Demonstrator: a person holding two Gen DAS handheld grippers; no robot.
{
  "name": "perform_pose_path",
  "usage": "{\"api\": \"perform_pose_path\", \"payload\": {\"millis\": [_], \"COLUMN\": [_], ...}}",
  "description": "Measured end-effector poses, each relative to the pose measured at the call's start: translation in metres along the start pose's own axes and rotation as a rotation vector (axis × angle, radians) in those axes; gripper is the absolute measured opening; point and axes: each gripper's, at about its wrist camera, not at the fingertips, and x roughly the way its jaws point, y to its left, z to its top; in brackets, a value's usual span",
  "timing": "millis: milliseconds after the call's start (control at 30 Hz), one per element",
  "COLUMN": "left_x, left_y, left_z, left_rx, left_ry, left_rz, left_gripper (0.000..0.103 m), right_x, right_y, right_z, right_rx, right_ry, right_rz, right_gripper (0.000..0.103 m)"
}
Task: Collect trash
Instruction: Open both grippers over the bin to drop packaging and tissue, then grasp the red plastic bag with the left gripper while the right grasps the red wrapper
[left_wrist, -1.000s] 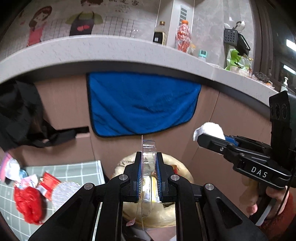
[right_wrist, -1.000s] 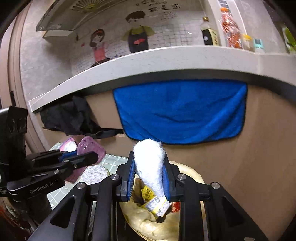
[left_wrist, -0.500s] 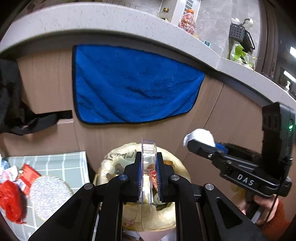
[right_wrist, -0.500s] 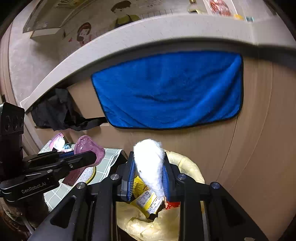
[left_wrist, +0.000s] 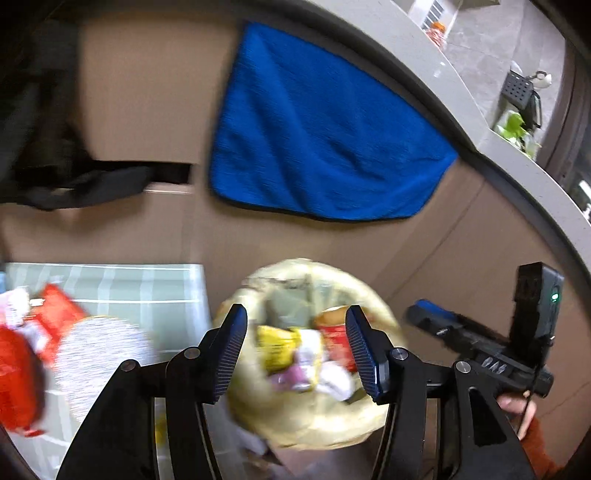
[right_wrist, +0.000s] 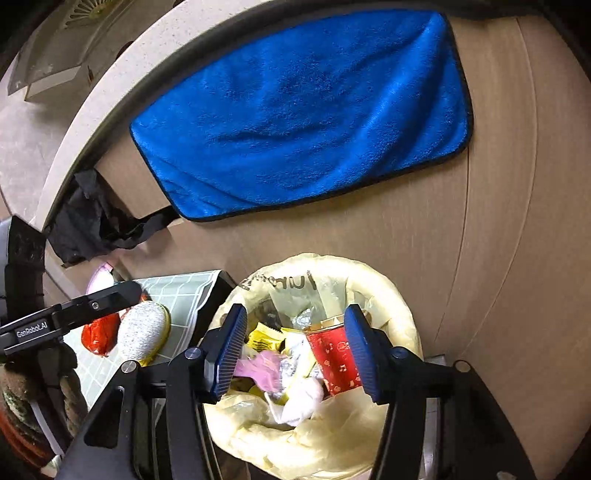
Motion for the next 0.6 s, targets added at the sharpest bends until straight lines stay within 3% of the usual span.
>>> {"api": "perform_pose_path", "payload": {"millis": [267,467,600], "left_x": [-0.094,-0.16,-0.188], "left_y": [0.074,0.161,0.215], "left_z": [-0.015,-0.024,-0.037], "left_rx": [-0.046,-0.166,-0.253], "left_ry": [-0.137,-0.231,-0.24], "left_rz": [0.192,0.239,0.294], "left_gripper": [0.055,0.055,0.055], "right_x": [-0.023,-0.011,0.005], "right_y": [0.052,0.121,0.164], "right_z": [0.004,0.001,-0.007], "right_rx": [-0.083,-0.202,-0.269], "right_ry": [-0.059,-0.026,-0.009], "right_rz": [0.035,0.112,0.132], "right_gripper": [0.053,0.053,0.053]}}
